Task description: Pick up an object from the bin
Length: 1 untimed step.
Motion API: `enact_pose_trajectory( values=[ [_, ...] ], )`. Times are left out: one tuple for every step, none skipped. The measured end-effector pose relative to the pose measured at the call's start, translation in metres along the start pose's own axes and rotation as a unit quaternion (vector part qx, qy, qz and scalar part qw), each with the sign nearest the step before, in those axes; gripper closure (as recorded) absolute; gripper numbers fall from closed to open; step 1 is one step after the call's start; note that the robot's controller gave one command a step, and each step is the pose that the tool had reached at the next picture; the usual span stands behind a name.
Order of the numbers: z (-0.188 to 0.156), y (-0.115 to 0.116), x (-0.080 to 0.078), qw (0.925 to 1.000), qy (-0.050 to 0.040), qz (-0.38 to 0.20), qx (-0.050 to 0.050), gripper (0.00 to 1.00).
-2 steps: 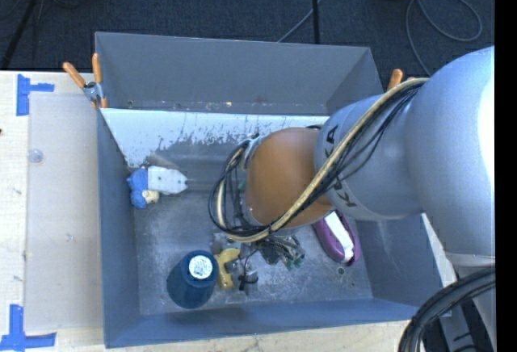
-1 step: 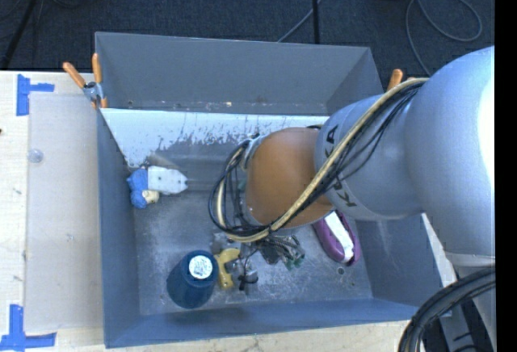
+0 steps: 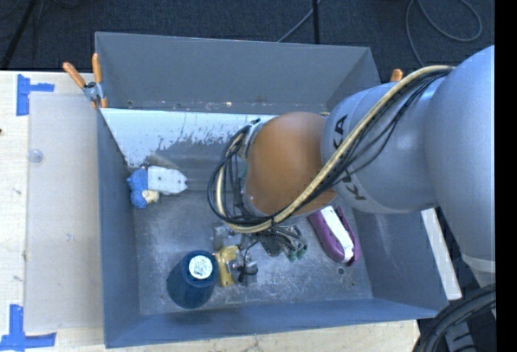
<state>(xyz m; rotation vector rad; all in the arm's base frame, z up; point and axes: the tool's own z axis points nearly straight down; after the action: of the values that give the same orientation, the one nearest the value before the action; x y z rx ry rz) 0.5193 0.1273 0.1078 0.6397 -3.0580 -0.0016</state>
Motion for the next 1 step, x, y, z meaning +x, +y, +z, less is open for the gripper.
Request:
enact_pose_trajectory(
  values=[
    [-0.035,0.0029,-0.0081,1.0,-0.0053,0.002,0.001,1.0]
  ],
)
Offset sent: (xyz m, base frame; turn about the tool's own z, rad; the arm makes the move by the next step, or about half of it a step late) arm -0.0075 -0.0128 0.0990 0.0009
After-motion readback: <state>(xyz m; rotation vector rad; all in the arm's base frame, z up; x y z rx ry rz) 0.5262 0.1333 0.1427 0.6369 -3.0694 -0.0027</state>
